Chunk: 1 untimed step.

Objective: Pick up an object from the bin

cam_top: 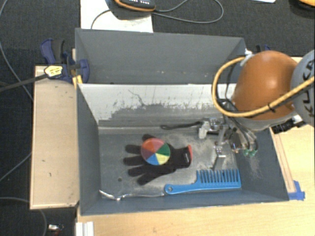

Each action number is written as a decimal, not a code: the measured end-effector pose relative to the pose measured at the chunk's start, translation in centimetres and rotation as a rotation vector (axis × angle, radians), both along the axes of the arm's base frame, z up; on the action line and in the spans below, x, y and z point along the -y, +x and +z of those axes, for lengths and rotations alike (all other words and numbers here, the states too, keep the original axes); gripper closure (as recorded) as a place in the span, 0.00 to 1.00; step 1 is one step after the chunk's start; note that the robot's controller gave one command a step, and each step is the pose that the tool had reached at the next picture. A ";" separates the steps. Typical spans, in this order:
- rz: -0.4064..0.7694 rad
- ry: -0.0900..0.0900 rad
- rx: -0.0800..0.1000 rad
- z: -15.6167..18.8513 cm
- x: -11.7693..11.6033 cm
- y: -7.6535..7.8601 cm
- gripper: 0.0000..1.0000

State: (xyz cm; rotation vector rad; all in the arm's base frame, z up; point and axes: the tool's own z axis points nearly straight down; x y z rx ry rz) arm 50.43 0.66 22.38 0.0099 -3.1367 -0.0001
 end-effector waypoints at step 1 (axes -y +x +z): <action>0.000 0.000 0.008 0.3 0.0 0.2 0.00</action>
Offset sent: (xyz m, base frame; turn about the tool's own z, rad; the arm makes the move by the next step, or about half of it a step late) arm -0.0012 0.0631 -0.0906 0.0029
